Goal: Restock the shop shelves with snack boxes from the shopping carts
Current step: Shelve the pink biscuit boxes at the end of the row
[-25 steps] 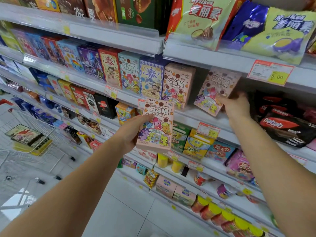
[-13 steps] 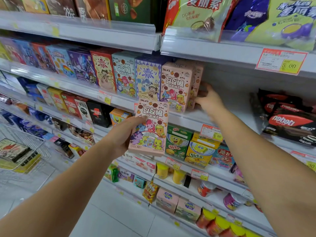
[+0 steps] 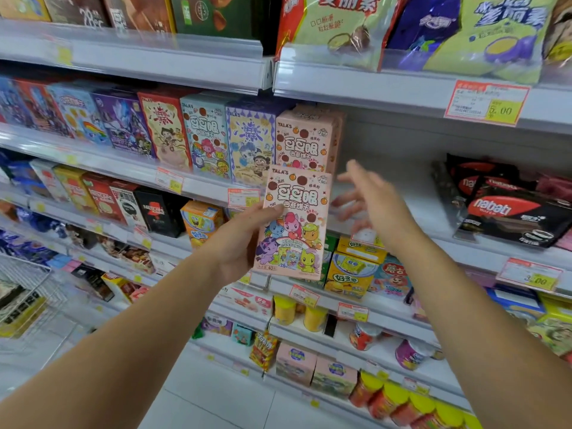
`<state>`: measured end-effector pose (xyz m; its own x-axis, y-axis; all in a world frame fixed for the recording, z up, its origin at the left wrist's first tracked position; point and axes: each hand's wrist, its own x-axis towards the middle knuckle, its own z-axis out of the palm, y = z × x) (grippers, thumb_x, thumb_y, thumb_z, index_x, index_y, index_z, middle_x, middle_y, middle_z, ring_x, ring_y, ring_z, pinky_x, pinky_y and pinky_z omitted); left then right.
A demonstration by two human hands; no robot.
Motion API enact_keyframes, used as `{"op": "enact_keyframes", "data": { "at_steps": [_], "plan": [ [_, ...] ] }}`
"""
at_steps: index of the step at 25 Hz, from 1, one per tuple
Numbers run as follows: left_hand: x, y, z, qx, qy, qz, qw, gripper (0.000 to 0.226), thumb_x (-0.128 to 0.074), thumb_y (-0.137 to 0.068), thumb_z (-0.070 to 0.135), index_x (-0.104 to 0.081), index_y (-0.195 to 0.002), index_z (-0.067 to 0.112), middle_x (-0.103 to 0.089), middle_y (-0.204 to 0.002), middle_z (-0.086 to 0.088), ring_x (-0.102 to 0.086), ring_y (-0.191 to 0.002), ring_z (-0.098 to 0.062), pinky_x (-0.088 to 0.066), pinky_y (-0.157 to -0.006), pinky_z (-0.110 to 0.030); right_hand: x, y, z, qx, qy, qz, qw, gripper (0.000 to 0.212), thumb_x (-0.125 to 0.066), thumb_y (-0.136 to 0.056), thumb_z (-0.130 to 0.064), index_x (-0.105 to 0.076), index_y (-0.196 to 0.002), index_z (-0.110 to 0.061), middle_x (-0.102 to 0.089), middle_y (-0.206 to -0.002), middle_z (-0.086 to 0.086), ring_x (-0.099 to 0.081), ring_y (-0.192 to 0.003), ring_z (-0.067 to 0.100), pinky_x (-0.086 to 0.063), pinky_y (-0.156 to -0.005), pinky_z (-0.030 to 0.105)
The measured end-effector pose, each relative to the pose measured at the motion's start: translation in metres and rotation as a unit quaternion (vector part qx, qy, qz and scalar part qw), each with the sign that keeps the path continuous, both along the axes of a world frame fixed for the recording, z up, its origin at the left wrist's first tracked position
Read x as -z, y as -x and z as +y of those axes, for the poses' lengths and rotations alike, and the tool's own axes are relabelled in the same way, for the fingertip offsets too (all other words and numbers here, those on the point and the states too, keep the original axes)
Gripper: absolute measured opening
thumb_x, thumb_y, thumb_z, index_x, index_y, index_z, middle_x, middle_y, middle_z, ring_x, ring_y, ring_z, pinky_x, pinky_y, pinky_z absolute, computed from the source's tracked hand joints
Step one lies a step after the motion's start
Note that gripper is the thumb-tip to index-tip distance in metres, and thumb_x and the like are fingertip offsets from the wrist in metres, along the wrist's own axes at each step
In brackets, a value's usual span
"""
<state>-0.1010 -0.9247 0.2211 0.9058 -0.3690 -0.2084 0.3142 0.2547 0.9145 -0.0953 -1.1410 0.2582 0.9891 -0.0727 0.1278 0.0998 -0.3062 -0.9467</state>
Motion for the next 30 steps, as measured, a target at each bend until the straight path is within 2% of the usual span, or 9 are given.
{"op": "enact_keyframes", "data": {
  "at_steps": [2,4,6,8,11,16,20,25,30],
  "plan": [
    [-0.007,-0.002,-0.016,0.017,0.001,0.003,1.000,0.050,-0.063,-0.088,0.031,-0.053,-0.135,0.018,-0.072,-0.117,-0.008,-0.071,-0.103,-0.025,-0.061,-0.082,-0.041,-0.004,0.017,-0.006,-0.087,0.014,0.101,0.991,0.032,-0.060,-0.090,-0.046,-0.059,-0.116,-0.026,-0.075,-0.093,0.001,-0.072,-0.081,0.019,-0.058,-0.062,0.034],
    [-0.012,-0.006,-0.031,0.042,-0.014,-0.004,0.999,0.044,-0.061,-0.092,0.031,-0.054,-0.135,0.020,-0.071,-0.120,-0.008,-0.069,-0.107,-0.025,-0.058,-0.089,-0.042,-0.006,0.020,-0.021,-0.079,-0.023,0.127,0.988,0.029,-0.068,-0.088,-0.029,-0.062,-0.115,-0.022,-0.076,-0.095,0.002,-0.073,-0.083,0.018,-0.059,-0.064,0.032],
    [-0.016,-0.013,-0.043,0.055,-0.042,-0.026,0.997,0.043,-0.060,-0.094,0.038,-0.055,-0.134,0.025,-0.070,-0.122,-0.005,-0.067,-0.108,-0.018,-0.052,-0.098,-0.039,-0.009,0.018,-0.038,-0.045,-0.078,0.123,0.988,0.025,-0.071,-0.083,-0.021,-0.067,-0.106,-0.015,-0.076,-0.091,0.005,-0.072,-0.079,0.019,-0.059,-0.061,0.030],
    [-0.018,-0.019,-0.047,0.045,-0.071,-0.042,0.996,0.038,-0.057,-0.094,0.045,-0.058,-0.128,0.029,-0.072,-0.114,0.004,-0.066,-0.103,-0.008,-0.048,-0.098,-0.035,-0.011,0.009,-0.058,0.014,-0.158,0.111,0.981,0.020,-0.071,-0.079,-0.022,-0.069,-0.097,-0.012,-0.076,-0.084,0.005,-0.071,-0.073,0.018,-0.058,-0.056,0.029],
    [-0.013,-0.026,-0.037,0.032,-0.088,-0.033,0.995,0.041,-0.060,-0.092,0.047,-0.056,-0.130,0.032,-0.066,-0.126,0.009,-0.062,-0.117,-0.013,-0.050,-0.101,-0.039,-0.016,-0.013,-0.087,0.125,-0.284,0.101,0.945,0.010,-0.067,-0.087,-0.023,-0.066,-0.092,-0.015,-0.074,-0.080,0.003,-0.071,-0.069,0.016,-0.060,-0.061,0.032],
    [-0.011,-0.032,-0.019,0.018,-0.080,-0.039,0.996,0.048,-0.058,-0.093,0.041,-0.052,-0.138,0.027,-0.062,-0.132,0.007,-0.060,-0.120,-0.016,-0.047,-0.104,-0.043,-0.016,-0.059,-0.099,0.243,-0.179,-0.014,0.953,0.026,-0.068,-0.088,-0.018,-0.058,-0.112,-0.013,-0.069,-0.104,0.000,-0.068,-0.086,0.014,-0.057,-0.065,0.030],
    [-0.011,-0.039,-0.012,0.007,-0.079,-0.043,0.996,0.044,-0.057,-0.095,0.039,-0.053,-0.138,0.028,-0.063,-0.132,0.008,-0.062,-0.118,-0.017,-0.047,-0.105,-0.044,-0.009,-0.110,-0.073,0.212,-0.021,-0.051,0.976,0.029,-0.065,-0.087,-0.011,-0.057,-0.115,-0.010,-0.069,-0.114,0.004,-0.067,-0.098,0.019,-0.057,-0.086,0.046],
    [-0.023,-0.048,-0.014,-0.002,-0.065,-0.047,0.997,0.040,-0.053,-0.098,0.039,-0.054,-0.137,0.029,-0.063,-0.132,0.007,-0.063,-0.117,-0.015,-0.052,-0.099,-0.040,-0.012,-0.130,-0.042,0.085,-0.087,-0.013,0.993,0.046,-0.055,-0.091,-0.002,-0.049,-0.134,-0.018,-0.067,-0.116,0.003,-0.068,-0.091,0.018,-0.057,-0.063,0.034],
    [-0.026,-0.052,-0.015,-0.003,-0.053,-0.044,0.998,0.043,-0.055,-0.097,0.041,-0.053,-0.138,0.031,-0.062,-0.133,0.006,-0.064,-0.116,-0.016,-0.053,-0.098,-0.042,0.001,-0.130,-0.012,0.061,-0.152,0.019,0.986,0.057,-0.037,-0.095,0.000,-0.039,-0.143,-0.030,-0.068,-0.109,0.001,-0.064,-0.092,0.026,-0.053,-0.086,0.047]
  ]
}}
